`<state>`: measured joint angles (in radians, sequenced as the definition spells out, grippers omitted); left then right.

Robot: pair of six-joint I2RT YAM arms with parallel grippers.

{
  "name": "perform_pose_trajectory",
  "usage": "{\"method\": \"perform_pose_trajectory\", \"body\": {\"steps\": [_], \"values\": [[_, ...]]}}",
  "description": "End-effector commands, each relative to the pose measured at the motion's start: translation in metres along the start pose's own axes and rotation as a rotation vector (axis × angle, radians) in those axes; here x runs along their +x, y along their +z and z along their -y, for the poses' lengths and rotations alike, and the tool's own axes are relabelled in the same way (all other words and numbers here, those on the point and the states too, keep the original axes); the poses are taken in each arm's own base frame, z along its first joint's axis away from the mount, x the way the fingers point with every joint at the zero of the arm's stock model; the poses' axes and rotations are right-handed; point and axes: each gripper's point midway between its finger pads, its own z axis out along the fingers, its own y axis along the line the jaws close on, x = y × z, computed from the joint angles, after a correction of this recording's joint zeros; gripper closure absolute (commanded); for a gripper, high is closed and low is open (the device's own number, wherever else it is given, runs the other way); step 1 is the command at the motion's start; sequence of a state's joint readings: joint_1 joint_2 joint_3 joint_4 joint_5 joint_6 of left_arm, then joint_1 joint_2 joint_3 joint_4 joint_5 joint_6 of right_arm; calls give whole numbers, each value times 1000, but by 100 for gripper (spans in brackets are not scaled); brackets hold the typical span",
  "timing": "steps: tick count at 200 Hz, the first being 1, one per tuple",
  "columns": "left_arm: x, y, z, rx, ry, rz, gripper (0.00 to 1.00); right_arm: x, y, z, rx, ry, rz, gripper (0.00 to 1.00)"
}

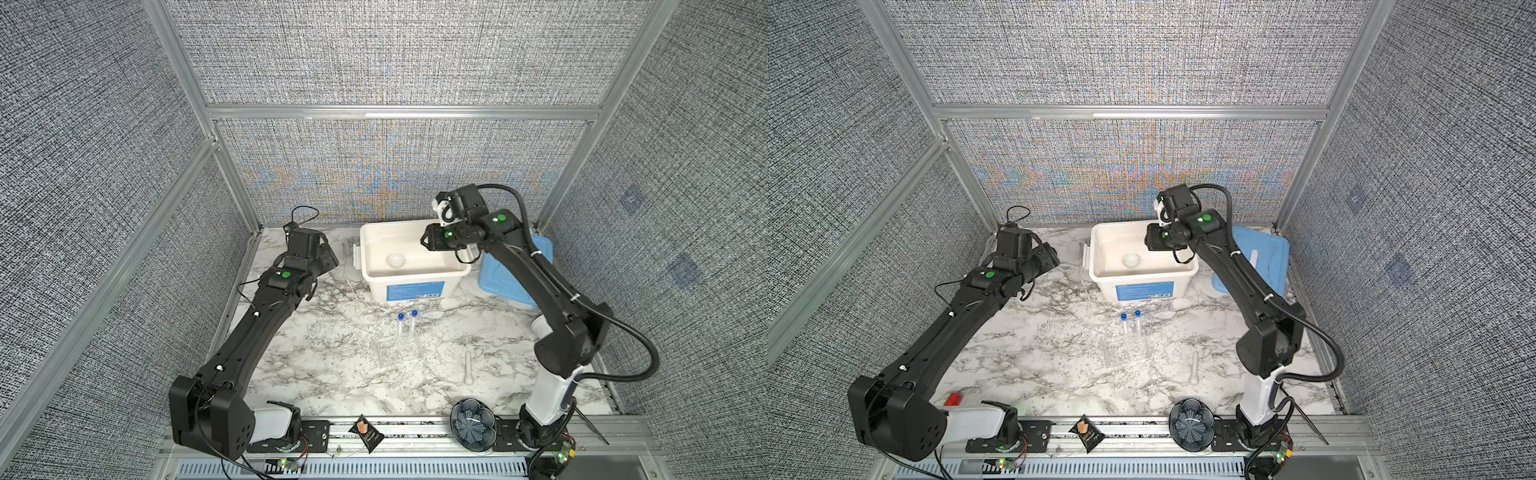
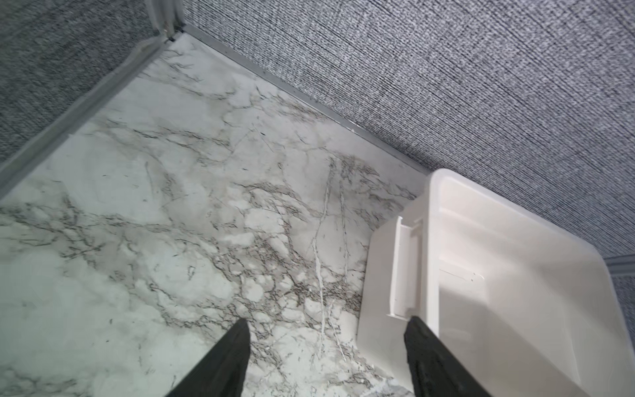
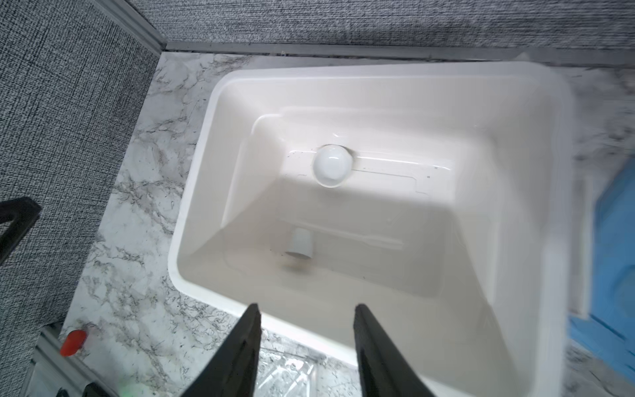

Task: Organize the chemistry lab equipment
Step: 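Move the right gripper to the white pestle and close on it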

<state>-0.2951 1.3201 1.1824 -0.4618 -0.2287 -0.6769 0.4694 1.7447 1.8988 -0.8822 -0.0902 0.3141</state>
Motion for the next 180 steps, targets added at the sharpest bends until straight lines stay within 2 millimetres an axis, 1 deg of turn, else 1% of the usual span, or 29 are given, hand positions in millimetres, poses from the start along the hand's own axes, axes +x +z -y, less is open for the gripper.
{"method": "perform_pose_trajectory", "body": {"steps": [1, 12, 21, 22, 32, 43, 54, 67, 83, 113, 123, 126, 128, 132, 151, 167, 173, 180], "values": [[-13, 1, -18, -82, -18, 85, 27, 16, -27, 27, 103, -1, 28, 51], [-12, 3, -23, -99, -36, 94, 27, 36, -42, 35, 115, 4, 16, 51], [-11, 5, -27, -111, -42, 98, 27, 56, -50, 40, 119, 10, -9, 50], [-12, 5, -27, -112, -43, 100, 27, 60, -48, 41, 121, 11, -19, 50], [-11, 7, -30, -122, -47, 103, 26, 80, -56, 45, 119, 21, -36, 50], [-12, 9, -32, -131, -53, 109, 26, 107, -58, 52, 126, 26, -75, 49], [-11, 13, -35, -142, -65, 106, 26, 128, -59, 61, 151, 31, -113, 49], [-11, 17, -36, -147, -75, 102, 26, 155, -57, 72, 189, 48, -184, 47], [-12, 17, -38, -166, -81, 99, 25, 187, -53, 77, 197, 76, -285, 46], [-10, 12, -57, -257, -108, 105, 25, 249, -40, 88, 220, 141, -462, 44], [-9, 10, -61, -267, -112, 110, 25, 266, -35, 90, 215, 150, -500, 44], [-8, 10, -61, -268, -113, 111, 24, 267, -34, 89, 210, 153, -500, 44], [-8, 9, -62, -268, -112, 112, 24, 277, -32, 92, 216, 155, -526, 44], [-7, 9, -63, -269, -113, 113, 24, 285, -31, 93, 213, 159, -544, 44], [-5, 8, -68, -273, -120, 115, 24, 309, -24, 93, 193, 175, -600, 43], [-3, 9, -70, -278, -120, 110, 21, 329, -16, 93, 170, 184, -645, 41], [-3, 9, -70, -282, -120, 106, 20, 333, -12, 93, 164, 191, -655, 40], [-3, 9, -72, -288, -121, 103, 19, 335, -8, 87, 128, 191, -668, 38]]}}
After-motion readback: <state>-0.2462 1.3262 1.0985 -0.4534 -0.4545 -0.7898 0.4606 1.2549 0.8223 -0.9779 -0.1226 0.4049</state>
